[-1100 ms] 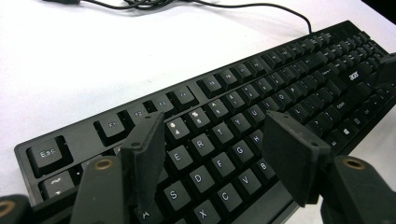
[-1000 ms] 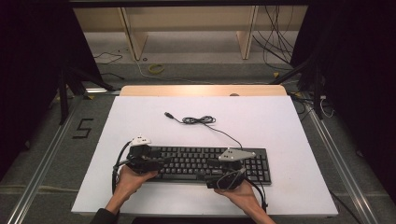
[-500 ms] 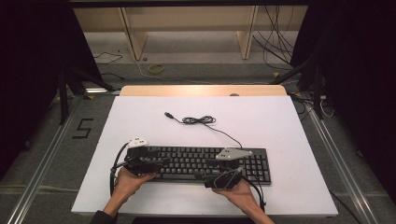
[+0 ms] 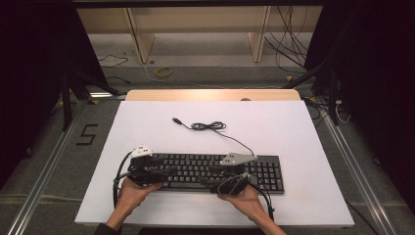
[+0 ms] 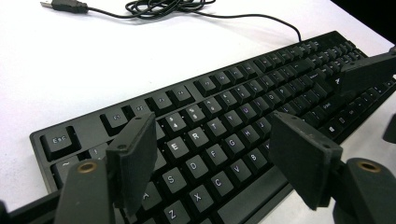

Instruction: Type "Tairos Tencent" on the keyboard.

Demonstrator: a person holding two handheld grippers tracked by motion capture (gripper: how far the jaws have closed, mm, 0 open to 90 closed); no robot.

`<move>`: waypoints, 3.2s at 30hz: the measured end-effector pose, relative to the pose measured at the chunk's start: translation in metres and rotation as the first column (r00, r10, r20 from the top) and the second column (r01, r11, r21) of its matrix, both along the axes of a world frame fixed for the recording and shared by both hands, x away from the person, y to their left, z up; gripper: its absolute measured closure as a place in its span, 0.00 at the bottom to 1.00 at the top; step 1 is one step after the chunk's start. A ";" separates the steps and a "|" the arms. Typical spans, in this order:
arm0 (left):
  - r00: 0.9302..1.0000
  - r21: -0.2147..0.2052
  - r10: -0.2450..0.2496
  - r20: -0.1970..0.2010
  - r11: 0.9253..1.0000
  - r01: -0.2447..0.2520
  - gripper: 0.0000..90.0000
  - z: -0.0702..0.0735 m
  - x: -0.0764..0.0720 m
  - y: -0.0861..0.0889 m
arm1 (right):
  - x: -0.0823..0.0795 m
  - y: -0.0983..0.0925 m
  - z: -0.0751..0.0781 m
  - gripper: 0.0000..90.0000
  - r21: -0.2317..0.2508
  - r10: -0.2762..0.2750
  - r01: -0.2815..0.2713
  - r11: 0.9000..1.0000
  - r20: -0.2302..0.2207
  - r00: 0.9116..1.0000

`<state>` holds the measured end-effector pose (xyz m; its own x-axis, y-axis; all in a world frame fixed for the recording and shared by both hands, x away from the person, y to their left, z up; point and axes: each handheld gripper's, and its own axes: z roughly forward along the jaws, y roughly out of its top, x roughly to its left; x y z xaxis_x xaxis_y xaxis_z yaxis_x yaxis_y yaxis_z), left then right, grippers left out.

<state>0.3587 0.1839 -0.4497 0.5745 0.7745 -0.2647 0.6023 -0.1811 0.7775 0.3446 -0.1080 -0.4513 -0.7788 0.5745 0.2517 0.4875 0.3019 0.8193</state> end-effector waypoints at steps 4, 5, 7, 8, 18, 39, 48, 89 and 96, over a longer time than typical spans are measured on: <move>1.000 -0.008 0.005 0.006 1.000 -0.005 0.35 0.000 -0.003 0.002 | 0.001 0.006 0.000 0.61 -0.010 0.010 -0.010 1.000 -0.004 1.000; 1.000 -0.010 0.006 0.009 1.000 -0.006 0.35 0.000 -0.004 0.003 | 0.002 0.007 0.000 0.63 -0.011 0.013 -0.013 1.000 -0.005 1.000; 1.000 -0.016 0.007 0.014 1.000 -0.007 0.35 0.001 -0.005 0.004 | 0.003 0.009 -0.001 0.68 -0.016 0.017 -0.017 1.000 -0.010 1.000; 1.000 -0.019 0.008 0.017 1.000 -0.008 0.35 0.001 -0.005 0.005 | 0.003 0.011 -0.001 0.70 -0.018 0.017 -0.017 1.000 -0.014 1.000; 0.999 -0.043 0.013 0.038 0.999 -0.012 0.34 -0.001 -0.013 0.008 | 0.009 0.024 -0.008 0.88 -0.065 0.023 -0.025 0.998 -0.024 0.999; 0.998 -0.064 0.016 0.067 0.998 -0.012 0.33 -0.003 -0.024 0.015 | 0.020 0.048 -0.028 1.00 -0.171 0.012 -0.020 0.985 -0.046 0.999; 0.998 -0.063 0.020 0.066 0.998 -0.016 0.33 -0.004 -0.024 0.016 | 0.019 0.051 -0.033 1.00 -0.197 0.009 -0.016 0.980 -0.040 0.999; 0.999 0.021 -0.036 0.010 0.999 0.035 0.66 -0.007 0.008 -0.016 | -0.005 -0.021 -0.004 0.43 -0.018 -0.045 0.045 0.999 -0.001 0.999; 0.998 0.051 -0.059 -0.002 0.997 0.059 0.87 -0.009 0.016 -0.030 | -0.010 -0.028 -0.003 0.40 -0.006 -0.051 0.051 0.999 0.012 0.999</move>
<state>0.3750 0.1540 -0.4589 0.6198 0.7516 -0.2257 0.5895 -0.2561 0.7661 0.3346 -0.1360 -0.4545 -0.7511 0.6153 0.2392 0.4930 0.2819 0.8231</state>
